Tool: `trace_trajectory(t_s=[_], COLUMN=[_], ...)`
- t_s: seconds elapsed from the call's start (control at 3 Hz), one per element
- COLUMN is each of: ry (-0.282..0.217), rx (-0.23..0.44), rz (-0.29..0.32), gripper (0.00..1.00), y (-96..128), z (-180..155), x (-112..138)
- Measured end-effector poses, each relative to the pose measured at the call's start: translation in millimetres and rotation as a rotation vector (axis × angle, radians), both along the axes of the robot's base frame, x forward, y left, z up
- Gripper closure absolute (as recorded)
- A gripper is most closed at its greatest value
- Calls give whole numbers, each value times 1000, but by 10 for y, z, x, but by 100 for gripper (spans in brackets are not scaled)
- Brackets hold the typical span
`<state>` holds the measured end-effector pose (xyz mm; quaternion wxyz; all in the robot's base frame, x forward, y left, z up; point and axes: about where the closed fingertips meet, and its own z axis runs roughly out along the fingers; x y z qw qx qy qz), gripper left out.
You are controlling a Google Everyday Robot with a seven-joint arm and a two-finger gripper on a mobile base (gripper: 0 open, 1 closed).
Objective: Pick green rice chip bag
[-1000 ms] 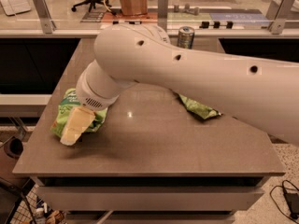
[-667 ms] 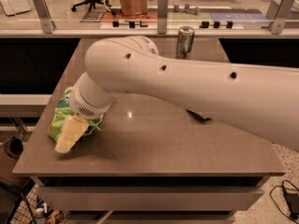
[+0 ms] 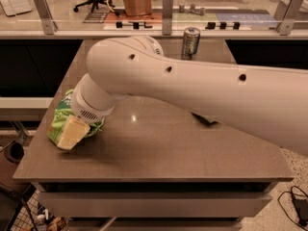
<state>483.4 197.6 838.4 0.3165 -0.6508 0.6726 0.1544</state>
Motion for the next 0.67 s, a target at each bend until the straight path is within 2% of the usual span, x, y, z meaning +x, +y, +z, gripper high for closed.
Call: trace_trajectory(t_s=[0.67], ry=[-4], rx=[0], rz=[2], gripper=[85], y=[5], z=[18], x=[-11])
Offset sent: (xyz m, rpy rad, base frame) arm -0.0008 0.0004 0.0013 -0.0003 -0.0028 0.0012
